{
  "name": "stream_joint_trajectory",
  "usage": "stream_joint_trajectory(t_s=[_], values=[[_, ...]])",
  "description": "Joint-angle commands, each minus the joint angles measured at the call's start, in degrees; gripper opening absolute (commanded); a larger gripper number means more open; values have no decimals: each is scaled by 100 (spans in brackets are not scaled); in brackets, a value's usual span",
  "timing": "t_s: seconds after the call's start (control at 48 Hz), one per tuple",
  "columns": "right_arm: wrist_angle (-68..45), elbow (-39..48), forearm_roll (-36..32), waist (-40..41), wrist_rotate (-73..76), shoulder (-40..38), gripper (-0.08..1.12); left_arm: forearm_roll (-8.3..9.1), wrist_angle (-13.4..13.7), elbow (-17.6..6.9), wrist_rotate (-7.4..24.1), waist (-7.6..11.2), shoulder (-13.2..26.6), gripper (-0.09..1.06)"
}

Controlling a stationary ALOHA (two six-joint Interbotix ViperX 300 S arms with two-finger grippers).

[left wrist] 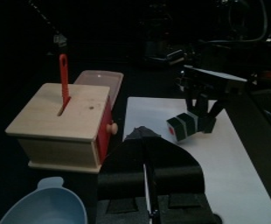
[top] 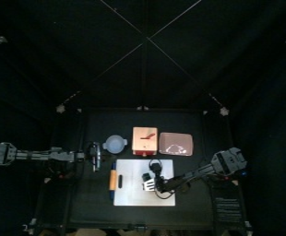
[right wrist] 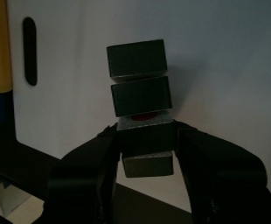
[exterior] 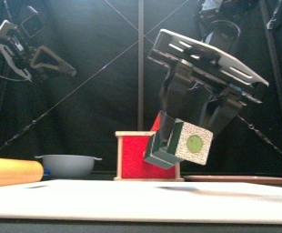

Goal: Place sushi on board then cut the sushi with the knife then place the pieces on the plate
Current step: Pick knife at handle with right hand

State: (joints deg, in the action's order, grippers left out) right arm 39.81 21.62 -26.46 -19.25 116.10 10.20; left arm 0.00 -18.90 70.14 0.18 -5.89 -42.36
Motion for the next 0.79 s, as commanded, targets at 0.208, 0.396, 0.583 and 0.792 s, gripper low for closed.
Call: stream_joint_trajectory(t_s=[0.208, 0.396, 0.583, 0.792], values=[[650, -492, 53, -18, 105, 149, 69, 9, -18, -35, 18, -18, -114, 0], [809, -721, 97, 26, 97, 457, 80, 35, -18, -35, 18, -9, -167, 0], [773, -826, -44, 158, 88, 563, 85, 70, -18, -18, 18, -18, -176, 0], [844, -835, -202, 237, 35, 448, 91, 70, -18, 26, 18, -18, -185, 0]])
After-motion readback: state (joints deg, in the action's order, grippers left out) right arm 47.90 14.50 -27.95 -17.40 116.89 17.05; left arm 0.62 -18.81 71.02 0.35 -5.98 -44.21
